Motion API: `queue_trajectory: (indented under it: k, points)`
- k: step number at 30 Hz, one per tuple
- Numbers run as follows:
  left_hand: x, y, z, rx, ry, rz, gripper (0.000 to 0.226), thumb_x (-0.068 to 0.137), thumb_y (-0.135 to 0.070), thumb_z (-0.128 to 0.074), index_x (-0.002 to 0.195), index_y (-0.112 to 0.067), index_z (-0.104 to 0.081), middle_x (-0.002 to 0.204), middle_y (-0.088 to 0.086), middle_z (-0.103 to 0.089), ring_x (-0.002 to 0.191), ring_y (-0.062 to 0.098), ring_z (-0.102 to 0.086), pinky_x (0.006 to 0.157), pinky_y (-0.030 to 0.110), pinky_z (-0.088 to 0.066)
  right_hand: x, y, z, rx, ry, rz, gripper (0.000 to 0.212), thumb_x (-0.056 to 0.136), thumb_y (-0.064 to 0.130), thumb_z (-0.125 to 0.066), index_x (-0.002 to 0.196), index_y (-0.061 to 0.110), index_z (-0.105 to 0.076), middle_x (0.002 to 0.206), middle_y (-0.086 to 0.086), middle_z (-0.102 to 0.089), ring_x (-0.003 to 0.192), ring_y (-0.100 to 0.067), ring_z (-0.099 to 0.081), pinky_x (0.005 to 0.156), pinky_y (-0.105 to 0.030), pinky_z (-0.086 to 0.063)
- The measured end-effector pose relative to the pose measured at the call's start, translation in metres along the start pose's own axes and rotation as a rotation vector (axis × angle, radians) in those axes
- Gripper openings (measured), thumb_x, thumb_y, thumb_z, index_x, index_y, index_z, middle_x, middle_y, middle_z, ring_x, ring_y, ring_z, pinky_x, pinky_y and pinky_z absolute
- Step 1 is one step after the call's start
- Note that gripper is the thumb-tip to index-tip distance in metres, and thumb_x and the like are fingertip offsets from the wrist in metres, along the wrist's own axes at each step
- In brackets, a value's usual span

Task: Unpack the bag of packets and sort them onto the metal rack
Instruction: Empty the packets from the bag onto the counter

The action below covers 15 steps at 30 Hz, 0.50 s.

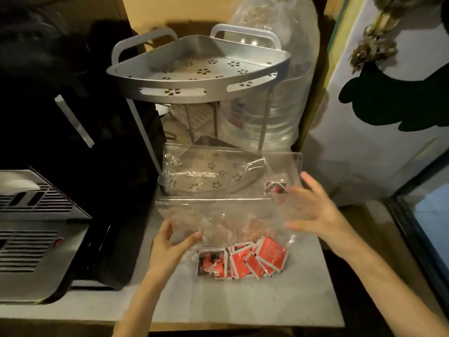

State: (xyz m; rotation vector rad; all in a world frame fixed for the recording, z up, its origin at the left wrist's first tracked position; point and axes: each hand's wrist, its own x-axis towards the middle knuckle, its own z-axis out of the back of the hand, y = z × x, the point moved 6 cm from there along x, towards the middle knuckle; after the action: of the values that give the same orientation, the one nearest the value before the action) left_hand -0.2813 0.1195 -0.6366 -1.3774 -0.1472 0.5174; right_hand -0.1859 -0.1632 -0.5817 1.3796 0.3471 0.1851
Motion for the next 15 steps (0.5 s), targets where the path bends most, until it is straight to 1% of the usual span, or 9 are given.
queue_trajectory:
  k: [2, 3, 5, 6, 8, 9, 10, 12, 15]
  points:
    - [0.001, 0.001, 0.001, -0.016, -0.012, -0.015, 0.056, 0.058, -0.033, -0.084, 0.106, -0.024, -0.056, 0.108, -0.003, -0.065, 0.102, 0.013, -0.060, 0.083, 0.029, -0.050, 0.001, 0.023, 0.007, -0.067, -0.039, 0.082, 0.117, 0.041, 0.041, -0.090, 0.132, 0.056, -0.018, 0.133, 0.023, -0.044, 0.127, 0.001, -0.041, 0.103, -0.026, -0.033]
    - [0.003, 0.002, 0.001, -0.020, -0.013, -0.015, 0.056, 0.057, -0.037, -0.083, 0.105, -0.027, -0.056, 0.111, -0.002, -0.065, 0.105, 0.015, -0.060, 0.087, 0.034, -0.050, 0.001, 0.036, 0.009, -0.138, -0.060, 0.129, 0.118, 0.046, 0.037, -0.088, 0.134, 0.055, -0.012, 0.134, 0.028, -0.037, 0.129, 0.003, -0.034, 0.105, -0.021, -0.027]
    - [0.005, 0.000, 0.001, -0.030, -0.031, -0.027, 0.046, 0.063, -0.029, -0.081, 0.101, -0.032, -0.056, 0.112, -0.002, -0.064, 0.108, 0.018, -0.059, 0.094, 0.043, -0.048, 0.003, 0.062, 0.005, -0.339, -0.102, 0.221, 0.121, 0.052, 0.029, -0.086, 0.138, 0.051, -0.004, 0.135, 0.032, -0.023, 0.129, 0.010, -0.019, 0.101, -0.009, -0.018]
    - [0.007, 0.000, 0.001, -0.037, -0.048, -0.041, 0.040, 0.067, -0.022, -0.079, 0.099, -0.030, -0.055, 0.110, 0.000, -0.064, 0.107, 0.018, -0.059, 0.096, 0.044, -0.048, 0.004, 0.075, -0.001, -0.467, -0.104, 0.273, 0.119, 0.055, 0.026, -0.086, 0.137, 0.051, -0.003, 0.137, 0.031, -0.018, 0.129, 0.012, -0.012, 0.100, -0.008, -0.014]
    - [0.010, -0.004, 0.001, -0.066, -0.057, -0.076, 0.034, 0.070, -0.011, -0.075, 0.095, -0.024, -0.056, 0.104, 0.004, -0.065, 0.102, 0.020, -0.062, 0.094, 0.043, -0.049, 0.006, 0.096, -0.021, -0.762, -0.031, 0.401, 0.111, 0.062, 0.030, -0.083, 0.136, 0.049, -0.003, 0.145, 0.024, -0.012, 0.132, 0.011, 0.000, 0.110, -0.018, -0.011]
    - [0.011, -0.006, 0.000, -0.074, -0.046, -0.086, 0.033, 0.070, -0.008, -0.075, 0.093, -0.023, -0.055, 0.101, 0.005, -0.065, 0.098, 0.021, -0.063, 0.090, 0.042, -0.050, 0.008, 0.103, -0.034, -0.891, 0.028, 0.453, 0.108, 0.064, 0.035, -0.080, 0.137, 0.047, -0.002, 0.149, 0.020, -0.010, 0.134, 0.009, 0.005, 0.113, -0.025, -0.008]
    - [0.012, -0.009, 0.000, -0.079, -0.032, -0.095, 0.032, 0.071, -0.007, -0.074, 0.090, -0.023, -0.055, 0.095, 0.005, -0.066, 0.092, 0.021, -0.064, 0.084, 0.040, -0.051, 0.010, 0.106, -0.046, -0.973, 0.094, 0.481, 0.106, 0.066, 0.039, -0.078, 0.140, 0.045, -0.001, 0.152, 0.017, -0.007, 0.135, 0.007, 0.008, 0.115, -0.028, -0.005]
    - [0.013, -0.014, -0.002, -0.086, -0.003, -0.122, 0.027, 0.072, -0.006, -0.073, 0.086, -0.022, -0.055, 0.083, 0.001, -0.065, 0.080, 0.018, -0.064, 0.074, 0.034, -0.051, 0.019, 0.107, -0.068, -1.032, 0.213, 0.480, 0.107, 0.068, 0.044, -0.074, 0.144, 0.039, 0.001, 0.155, 0.014, 0.002, 0.138, 0.001, 0.013, 0.113, -0.028, -0.001]
    - [0.016, -0.017, -0.004, -0.066, 0.048, -0.157, 0.018, 0.073, -0.007, -0.071, 0.085, -0.016, -0.061, 0.084, 0.007, -0.068, 0.078, 0.021, -0.067, 0.070, 0.029, -0.053, 0.037, 0.107, -0.091, -1.117, 0.319, 0.438, 0.121, 0.064, 0.049, -0.076, 0.145, 0.032, 0.012, 0.156, 0.005, 0.013, 0.141, -0.010, 0.019, 0.112, -0.031, 0.003]
